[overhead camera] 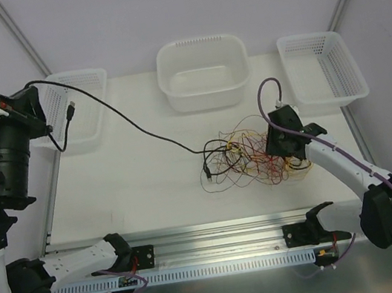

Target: Untangle the cables

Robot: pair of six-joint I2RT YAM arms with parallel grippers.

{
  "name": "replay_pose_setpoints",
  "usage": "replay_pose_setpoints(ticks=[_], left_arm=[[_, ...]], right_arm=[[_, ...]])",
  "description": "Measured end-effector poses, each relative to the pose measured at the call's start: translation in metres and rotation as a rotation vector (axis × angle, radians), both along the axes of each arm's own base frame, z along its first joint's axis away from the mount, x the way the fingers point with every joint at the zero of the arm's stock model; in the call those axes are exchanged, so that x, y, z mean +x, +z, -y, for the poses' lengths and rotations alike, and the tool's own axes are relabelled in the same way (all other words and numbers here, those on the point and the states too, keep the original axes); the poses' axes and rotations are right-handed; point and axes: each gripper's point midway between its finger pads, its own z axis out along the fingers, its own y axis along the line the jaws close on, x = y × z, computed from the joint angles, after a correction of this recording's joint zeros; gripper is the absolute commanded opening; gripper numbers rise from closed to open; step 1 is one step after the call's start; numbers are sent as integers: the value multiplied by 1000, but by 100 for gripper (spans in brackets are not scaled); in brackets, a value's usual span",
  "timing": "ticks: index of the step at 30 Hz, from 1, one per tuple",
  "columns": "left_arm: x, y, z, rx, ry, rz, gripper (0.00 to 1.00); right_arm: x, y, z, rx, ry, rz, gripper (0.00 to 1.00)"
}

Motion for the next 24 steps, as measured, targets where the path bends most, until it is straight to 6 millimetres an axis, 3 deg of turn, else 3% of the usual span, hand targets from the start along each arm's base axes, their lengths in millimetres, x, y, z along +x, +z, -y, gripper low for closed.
replay_pose_setpoints(ticks=[2,6,12,16,20,24], left_arm=[[2,-9,12,5,-52,-1,0],[14,-46,58,29,-201,-52,0],[40,-137,135,91,-375,-253,0],[46,-195,158,122,-414,-385,0],[43,-208,164,95,-437,-420,0],[37,-199,159,55,-444,-399,0]], right_arm=[[-1,3,-10,3,58,-2,58],[-13,20,-39,-14,239,19,69],[-26,99,-74,37,482,230,72],[-50,138,-102,115,709,348,72],[-76,136,-139,167,968,343,73],[-93,104,-174,164,1190,241,73]])
